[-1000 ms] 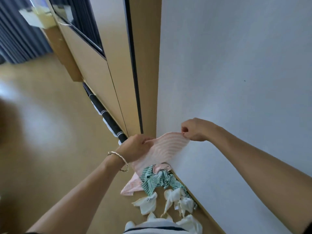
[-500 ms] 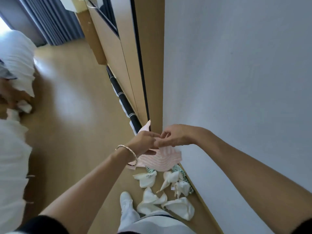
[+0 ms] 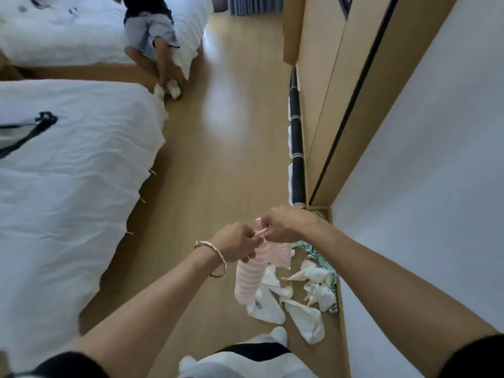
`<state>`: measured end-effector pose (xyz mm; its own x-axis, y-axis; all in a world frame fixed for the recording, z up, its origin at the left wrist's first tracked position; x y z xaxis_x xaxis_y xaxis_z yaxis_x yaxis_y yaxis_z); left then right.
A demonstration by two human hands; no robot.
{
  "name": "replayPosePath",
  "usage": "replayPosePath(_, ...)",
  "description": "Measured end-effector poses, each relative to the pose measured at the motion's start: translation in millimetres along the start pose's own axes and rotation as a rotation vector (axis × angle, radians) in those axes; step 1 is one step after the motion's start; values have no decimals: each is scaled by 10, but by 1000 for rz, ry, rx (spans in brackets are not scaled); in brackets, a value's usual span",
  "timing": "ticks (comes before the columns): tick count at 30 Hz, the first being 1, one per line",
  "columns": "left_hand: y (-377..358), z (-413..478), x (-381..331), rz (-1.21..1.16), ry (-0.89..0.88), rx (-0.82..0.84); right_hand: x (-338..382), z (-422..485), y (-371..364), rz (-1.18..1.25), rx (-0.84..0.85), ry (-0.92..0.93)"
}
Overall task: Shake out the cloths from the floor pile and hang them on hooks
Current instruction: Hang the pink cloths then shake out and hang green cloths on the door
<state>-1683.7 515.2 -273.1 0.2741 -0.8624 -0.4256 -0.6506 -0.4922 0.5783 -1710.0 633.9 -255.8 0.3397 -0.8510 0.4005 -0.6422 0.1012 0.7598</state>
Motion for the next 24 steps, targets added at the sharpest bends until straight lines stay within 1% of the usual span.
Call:
replayPosePath(2,77,-100,373,166,32,-81,280,163,-3,-45,56,69)
replayPosePath(3,114,-166,591,212,64,-127,446,250,1,-75,78,104)
replayPosePath(7,215,-566,1541,205,223,-255,1246,639,-109,-190,156,263)
replayPosePath(11,183,-1125,2518,214,405,-362,2246,959,-467,-258,231,401)
replayPosePath(14,50,-1564,3157,151,482,-386,3027,1070,-848,-300,270,494)
replayPosePath(17,-104,-2025,3807,32,556,-419,3721,1087,-1229,-353,289,572)
replayPosePath(21,-187,-2589,4626,-171,662,-539,4513,1130,-1569,-393,291,637)
replayPosePath(24,-132,-2933,5159,-301,709,-663,5109,1182,-1715,-415,220,677)
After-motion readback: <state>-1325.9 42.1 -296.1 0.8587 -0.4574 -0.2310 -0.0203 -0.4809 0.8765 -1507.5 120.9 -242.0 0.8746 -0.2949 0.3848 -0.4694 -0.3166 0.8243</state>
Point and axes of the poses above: each hand's wrist, its own z-axis towards the middle knuckle, its own y-axis out of the back of the hand, x = y × z, the point moved 4 cm from there along z, towards the middle knuckle, and after that the axes turned 9 degrees about y, right-handed, at the moved point
